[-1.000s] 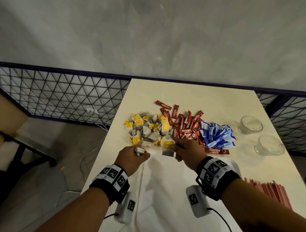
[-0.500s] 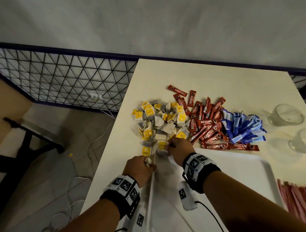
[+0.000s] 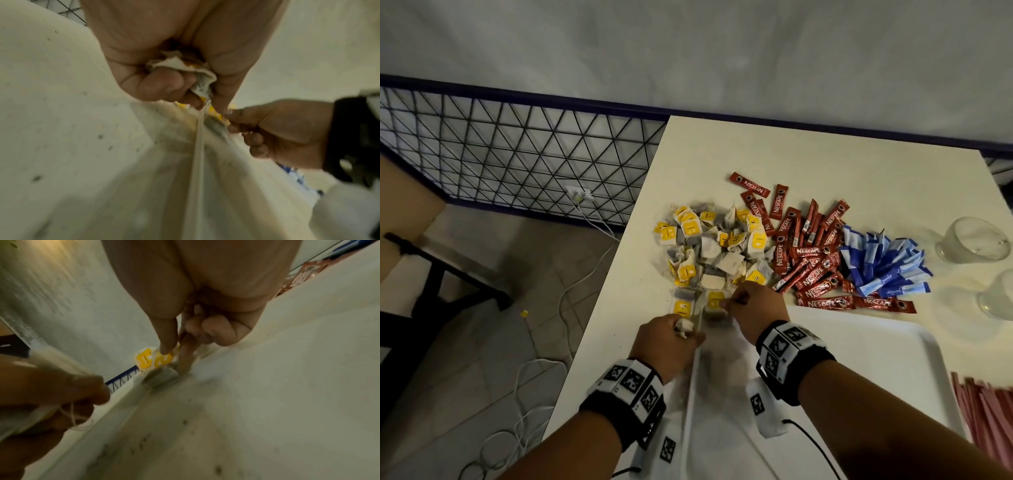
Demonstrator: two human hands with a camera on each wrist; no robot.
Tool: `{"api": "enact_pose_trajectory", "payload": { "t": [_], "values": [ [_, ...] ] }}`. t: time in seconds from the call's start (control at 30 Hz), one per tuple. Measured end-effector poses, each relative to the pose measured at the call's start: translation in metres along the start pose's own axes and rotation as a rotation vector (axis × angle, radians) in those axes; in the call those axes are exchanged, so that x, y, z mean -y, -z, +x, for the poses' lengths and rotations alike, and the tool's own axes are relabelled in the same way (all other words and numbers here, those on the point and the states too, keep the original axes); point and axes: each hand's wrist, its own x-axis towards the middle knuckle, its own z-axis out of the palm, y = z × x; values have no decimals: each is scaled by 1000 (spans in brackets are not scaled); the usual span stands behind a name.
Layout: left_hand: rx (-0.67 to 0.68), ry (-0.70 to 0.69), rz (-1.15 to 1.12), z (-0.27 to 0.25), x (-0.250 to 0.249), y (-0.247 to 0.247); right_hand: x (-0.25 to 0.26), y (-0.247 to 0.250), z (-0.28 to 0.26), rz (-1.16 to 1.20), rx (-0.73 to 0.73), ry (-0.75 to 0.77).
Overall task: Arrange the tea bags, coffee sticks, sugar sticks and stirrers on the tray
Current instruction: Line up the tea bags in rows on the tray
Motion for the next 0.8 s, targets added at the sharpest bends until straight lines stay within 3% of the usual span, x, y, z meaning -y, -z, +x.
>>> {"api": "enact_pose_trajectory", "payload": {
  "t": [0.07, 0.17, 0.23, 0.47, 0.67, 0.8],
  "values": [
    [18, 61, -450, -2, -1, 7, 4, 10, -7, 12, -47, 64],
    [215, 276, -1255, -8, -9, 18, 18, 26, -26, 167, -15, 261],
    [279, 353, -1486, -13, -18, 24, 26, 36, -41, 177, 71, 411],
    [263, 349, -1747, -21, -46, 19, 33, 56, -69, 38, 67, 744],
    [225, 302, -1778, -34, -75, 13, 32, 58, -78, -67, -65, 813],
    [183, 322, -1717, -36, -77, 8, 32, 70, -80, 11, -108, 743]
  ]
}}
